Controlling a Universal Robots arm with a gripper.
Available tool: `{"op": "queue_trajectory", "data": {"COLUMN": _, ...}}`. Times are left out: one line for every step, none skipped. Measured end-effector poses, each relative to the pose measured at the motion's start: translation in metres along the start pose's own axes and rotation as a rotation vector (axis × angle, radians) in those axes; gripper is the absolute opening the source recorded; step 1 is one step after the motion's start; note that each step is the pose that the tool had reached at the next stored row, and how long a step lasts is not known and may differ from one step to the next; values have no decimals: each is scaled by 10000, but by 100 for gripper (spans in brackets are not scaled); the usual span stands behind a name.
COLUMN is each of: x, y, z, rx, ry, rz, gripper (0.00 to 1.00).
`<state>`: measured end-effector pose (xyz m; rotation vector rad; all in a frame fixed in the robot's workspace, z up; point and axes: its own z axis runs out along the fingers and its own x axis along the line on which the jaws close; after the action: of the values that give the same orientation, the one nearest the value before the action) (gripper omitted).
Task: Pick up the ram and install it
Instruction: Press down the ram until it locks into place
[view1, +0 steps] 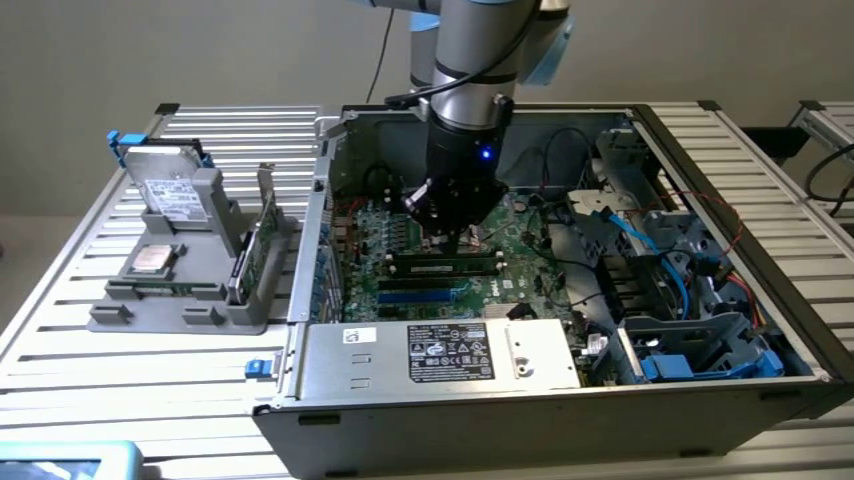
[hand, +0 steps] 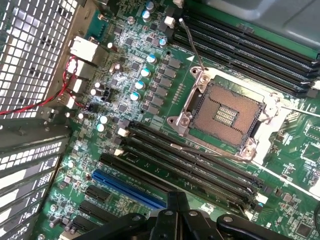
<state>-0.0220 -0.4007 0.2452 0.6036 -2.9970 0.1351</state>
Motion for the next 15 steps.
{"op": "queue_trajectory", "data": {"x": 0, "y": 0, "z": -1, "rx": 7, "ry": -28, "rz": 84, "gripper": 11}}
{"op": "queue_trajectory", "data": {"x": 0, "y": 0, "z": -3, "rx": 16, "ry": -61, "rz": 168, "gripper": 11}}
{"op": "queue_trajectory", "data": {"x": 0, "y": 0, "z": -4, "rx": 24, "ry": -95, "rz": 251, "gripper": 11}}
{"op": "queue_trajectory", "data": {"x": 0, "y": 0, "z": -4, "rx": 30, "ry": -129, "rz": 337, "gripper": 11}}
{"op": "queue_trajectory", "data": {"x": 0, "y": 0, "z": -4, "rx": 34, "ry": -154, "rz": 427, "gripper": 11}}
{"op": "queue_trajectory", "data": {"x": -1, "y": -1, "z": -4, "rx": 34, "ry": -168, "rz": 529, "gripper": 11}}
{"op": "queue_trajectory", "data": {"x": 0, "y": -1, "z": -5, "rx": 30, "ry": -172, "rz": 633, "gripper": 11}}
{"op": "queue_trajectory", "data": {"x": 0, "y": -1, "z": -5, "rx": 26, "ry": -173, "rz": 743, "gripper": 11}}
{"op": "queue_trajectory", "data": {"x": 0, "y": 0, "z": -5, "rx": 20, "ry": -173, "rz": 854, "gripper": 11}}
{"op": "queue_trajectory", "data": {"x": 1, "y": 0, "z": -5, "rx": 14, "ry": -172, "rz": 966, "gripper": 11}}
{"op": "queue_trajectory", "data": {"x": 1, "y": 0, "z": -5, "rx": 7, "ry": -172, "rz": 1080, "gripper": 11}}
{"op": "queue_trajectory", "data": {"x": 1, "y": 0, "z": -6, "rx": -1, "ry": -169, "rz": 1206, "gripper": 11}}
{"op": "queue_trajectory", "data": {"x": 1, "y": 0, "z": -6, "rx": -9, "ry": -166, "rz": 1323, "gripper": 11}}
{"op": "queue_trajectory", "data": {"x": 0, "y": -1, "z": -6, "rx": -17, "ry": -163, "rz": 1440, "gripper": 11}}
{"op": "queue_trajectory", "data": {"x": 1, "y": 0, "z": -6, "rx": -25, "ry": -160, "rz": 1552, "gripper": 11}}
